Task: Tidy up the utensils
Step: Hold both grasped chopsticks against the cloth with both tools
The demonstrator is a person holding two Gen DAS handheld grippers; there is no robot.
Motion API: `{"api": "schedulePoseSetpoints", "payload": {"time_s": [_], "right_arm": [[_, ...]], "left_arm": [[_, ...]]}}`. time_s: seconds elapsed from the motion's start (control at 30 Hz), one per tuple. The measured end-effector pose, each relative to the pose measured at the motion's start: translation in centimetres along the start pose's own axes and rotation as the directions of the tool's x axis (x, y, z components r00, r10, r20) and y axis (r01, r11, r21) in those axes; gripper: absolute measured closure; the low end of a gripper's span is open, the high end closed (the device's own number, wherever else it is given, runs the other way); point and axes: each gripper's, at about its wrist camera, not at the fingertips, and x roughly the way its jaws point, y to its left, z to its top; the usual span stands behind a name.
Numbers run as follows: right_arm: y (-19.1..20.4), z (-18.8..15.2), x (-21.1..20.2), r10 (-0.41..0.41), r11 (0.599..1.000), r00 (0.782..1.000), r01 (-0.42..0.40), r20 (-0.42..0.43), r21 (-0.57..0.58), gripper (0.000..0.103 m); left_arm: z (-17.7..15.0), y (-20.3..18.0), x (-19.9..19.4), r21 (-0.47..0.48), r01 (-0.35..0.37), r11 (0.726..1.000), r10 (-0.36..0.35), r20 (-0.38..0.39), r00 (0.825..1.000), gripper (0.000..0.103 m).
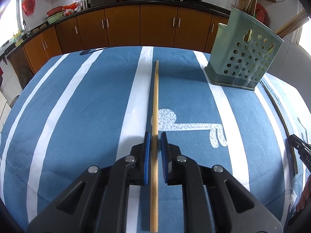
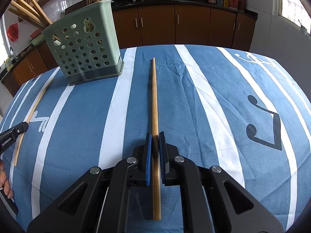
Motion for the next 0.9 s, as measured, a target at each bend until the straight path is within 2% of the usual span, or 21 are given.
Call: {"api": "schedulePoseSetpoints", "payload": {"time_s": [0.6, 0.9], "right_arm": [[0.07, -0.02, 0.02, -0.003, 1.000, 1.000, 0.003, 0.001, -0.001, 0.094], [-0.01, -0.12, -0.07, 0.003, 1.000, 1.000, -0.003, 0.001, 0.005, 0.093]], "left_arm": [[0.01, 0.14, -0.02, -0.004, 0.006, 1.000, -0.006, -0.001, 1.000, 0.089], [-0.17, -0.11, -0.22, 0.006, 0.003, 1.000, -0.003, -0.002, 1.000, 0.085]]}}
